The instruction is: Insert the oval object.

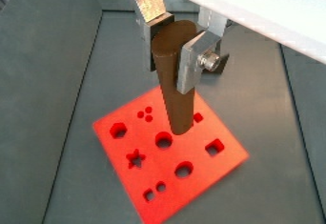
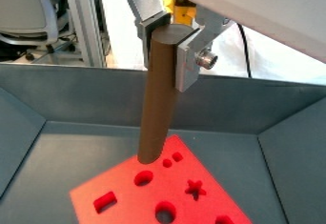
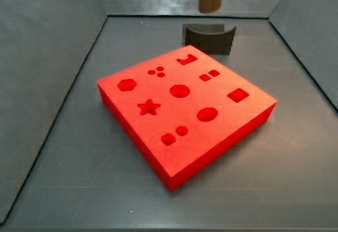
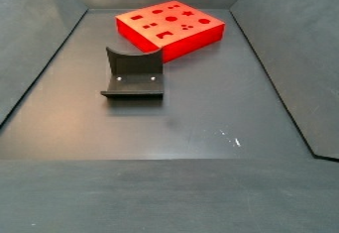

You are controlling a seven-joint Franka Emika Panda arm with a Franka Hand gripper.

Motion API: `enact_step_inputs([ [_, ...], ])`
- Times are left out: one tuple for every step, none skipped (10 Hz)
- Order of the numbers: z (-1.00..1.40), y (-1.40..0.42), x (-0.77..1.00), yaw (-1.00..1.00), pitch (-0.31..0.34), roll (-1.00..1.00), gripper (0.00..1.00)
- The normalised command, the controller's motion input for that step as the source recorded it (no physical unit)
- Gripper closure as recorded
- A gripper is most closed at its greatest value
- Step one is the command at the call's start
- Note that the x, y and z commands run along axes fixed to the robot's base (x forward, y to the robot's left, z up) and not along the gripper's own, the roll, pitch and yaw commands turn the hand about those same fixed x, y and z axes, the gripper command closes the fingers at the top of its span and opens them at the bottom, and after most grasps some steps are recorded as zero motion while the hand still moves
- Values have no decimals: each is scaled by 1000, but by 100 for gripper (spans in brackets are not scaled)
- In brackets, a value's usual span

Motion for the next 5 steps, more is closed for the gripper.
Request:
enact_step_inputs([
  [0,3,-57,0,0,0,100],
  [-349,0,54,-151,323,74,100],
  [0,0,69,-326,500,111,100],
  [-111,0,0,-509,494,37,100],
  [-183,-43,0,-569,467,0,100],
])
